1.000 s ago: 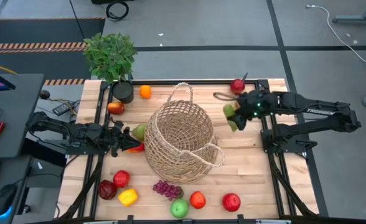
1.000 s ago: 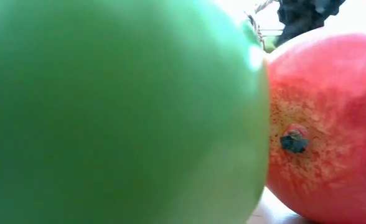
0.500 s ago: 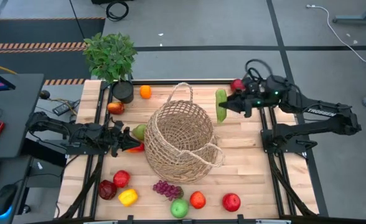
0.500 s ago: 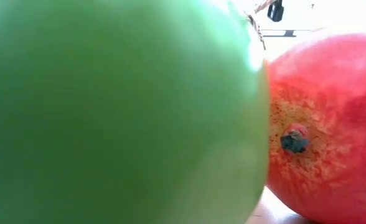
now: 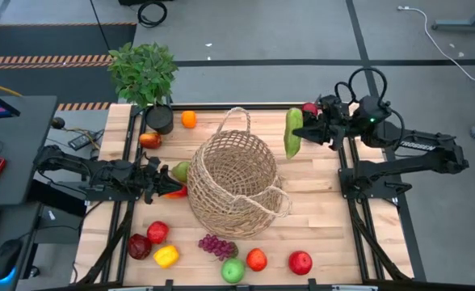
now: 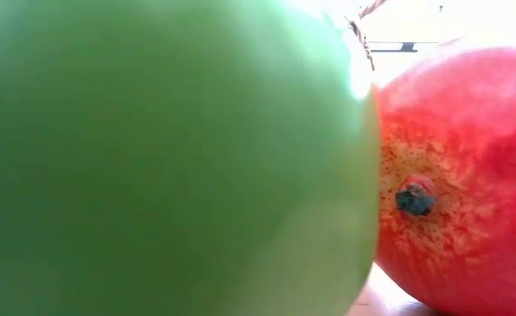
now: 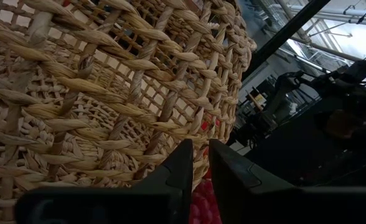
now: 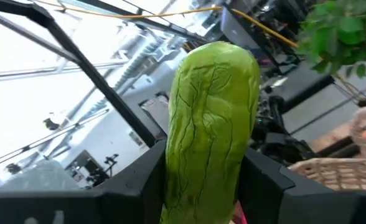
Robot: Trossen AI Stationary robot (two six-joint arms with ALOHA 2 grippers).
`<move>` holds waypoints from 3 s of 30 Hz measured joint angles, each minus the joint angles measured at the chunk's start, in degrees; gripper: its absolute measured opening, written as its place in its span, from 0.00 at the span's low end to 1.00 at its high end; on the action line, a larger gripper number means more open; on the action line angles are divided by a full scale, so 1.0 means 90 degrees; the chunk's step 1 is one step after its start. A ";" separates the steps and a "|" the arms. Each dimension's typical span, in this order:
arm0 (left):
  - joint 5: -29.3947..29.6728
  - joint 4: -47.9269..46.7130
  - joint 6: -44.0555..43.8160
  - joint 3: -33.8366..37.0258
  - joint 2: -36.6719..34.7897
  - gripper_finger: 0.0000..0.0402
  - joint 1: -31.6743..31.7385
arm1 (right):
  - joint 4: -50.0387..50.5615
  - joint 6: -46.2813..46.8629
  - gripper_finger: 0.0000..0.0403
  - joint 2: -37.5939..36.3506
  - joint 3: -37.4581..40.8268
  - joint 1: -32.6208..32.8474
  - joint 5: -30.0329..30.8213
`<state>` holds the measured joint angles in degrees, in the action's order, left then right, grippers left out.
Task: Build produce basket
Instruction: Put the cucumber into the basket
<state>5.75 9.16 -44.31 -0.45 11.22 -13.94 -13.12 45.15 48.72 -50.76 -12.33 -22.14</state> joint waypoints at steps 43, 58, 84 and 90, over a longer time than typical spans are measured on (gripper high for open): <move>-0.0001 -0.0001 0.0003 0.0000 0.0001 0.15 0.0000 | 0.0753 -0.3003 0.42 0.3291 -0.2738 0.0758 0.0191; 0.0000 -0.0001 0.0001 0.0000 0.0000 0.15 0.0001 | 0.2547 -0.3246 0.42 0.4253 -0.4020 0.1074 0.1855; -0.0001 0.0001 0.0000 0.0002 0.0000 0.16 0.0001 | 0.3752 -0.7409 0.42 0.4555 -0.4745 0.1077 0.2180; -0.0002 0.0000 0.0000 0.0001 0.0000 0.14 0.0001 | 0.3605 -0.9344 0.42 0.4557 -0.4745 0.1388 0.2767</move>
<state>5.74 9.16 -44.31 -0.44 11.22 -13.93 19.32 -38.95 89.73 -93.47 0.16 2.76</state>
